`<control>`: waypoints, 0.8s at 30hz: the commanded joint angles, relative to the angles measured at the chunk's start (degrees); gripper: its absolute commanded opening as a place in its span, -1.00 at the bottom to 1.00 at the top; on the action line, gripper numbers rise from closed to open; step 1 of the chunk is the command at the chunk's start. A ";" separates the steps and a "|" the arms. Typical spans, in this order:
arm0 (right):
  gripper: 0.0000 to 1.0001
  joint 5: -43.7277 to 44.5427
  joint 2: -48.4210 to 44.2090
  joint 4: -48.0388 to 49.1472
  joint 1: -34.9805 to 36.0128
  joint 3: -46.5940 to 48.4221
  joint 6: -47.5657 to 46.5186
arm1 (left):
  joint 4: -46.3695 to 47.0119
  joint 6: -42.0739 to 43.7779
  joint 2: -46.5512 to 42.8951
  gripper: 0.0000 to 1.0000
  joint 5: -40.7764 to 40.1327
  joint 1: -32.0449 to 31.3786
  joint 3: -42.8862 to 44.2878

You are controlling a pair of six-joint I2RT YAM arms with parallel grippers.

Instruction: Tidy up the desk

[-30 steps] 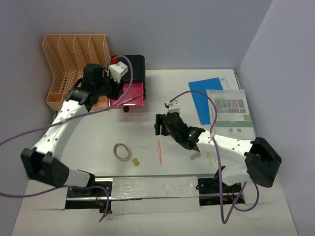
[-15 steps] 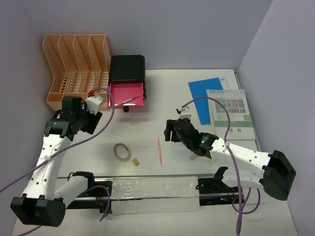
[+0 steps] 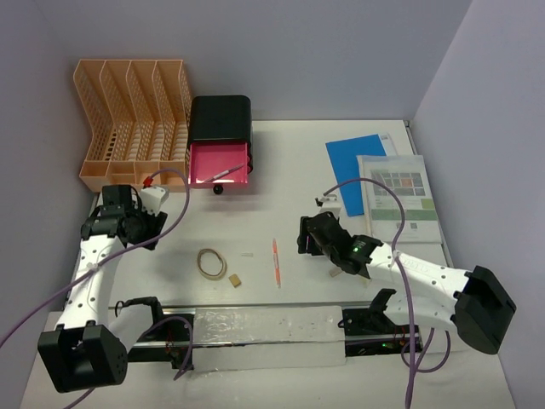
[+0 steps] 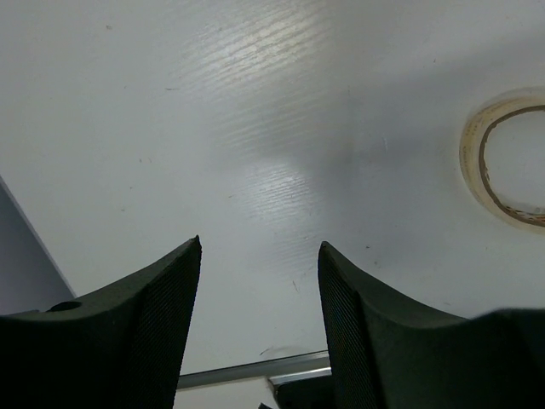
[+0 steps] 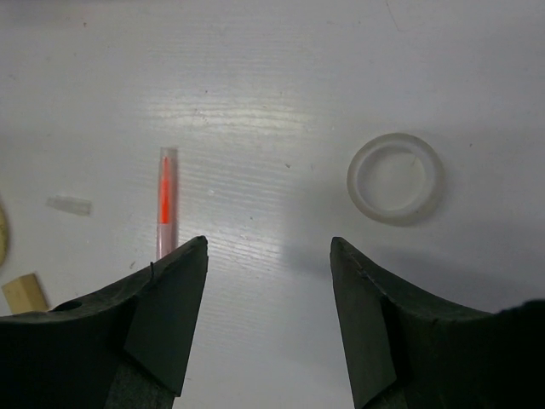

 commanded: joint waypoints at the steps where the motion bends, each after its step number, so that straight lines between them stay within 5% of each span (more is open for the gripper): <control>1: 0.30 -1.84 5.09 -1.98 -0.25 3.01 0.24 | 8.27 -0.97 -1.93 0.27 0.03 0.30 -2.47; 8: 0.31 3.98 7.40 -7.14 -2.48 5.25 0.41 | 13.87 -3.06 -1.98 0.27 0.20 0.30 -6.12; 13: 0.50 -0.03 7.56 -12.43 -14.69 6.99 -1.81 | 15.49 -5.25 -1.36 0.25 3.59 0.30 -6.05; 24: 0.55 -3.72 8.80 -14.06 -33.36 5.88 -3.69 | 15.97 -1.99 -2.92 0.25 3.64 0.30 -6.41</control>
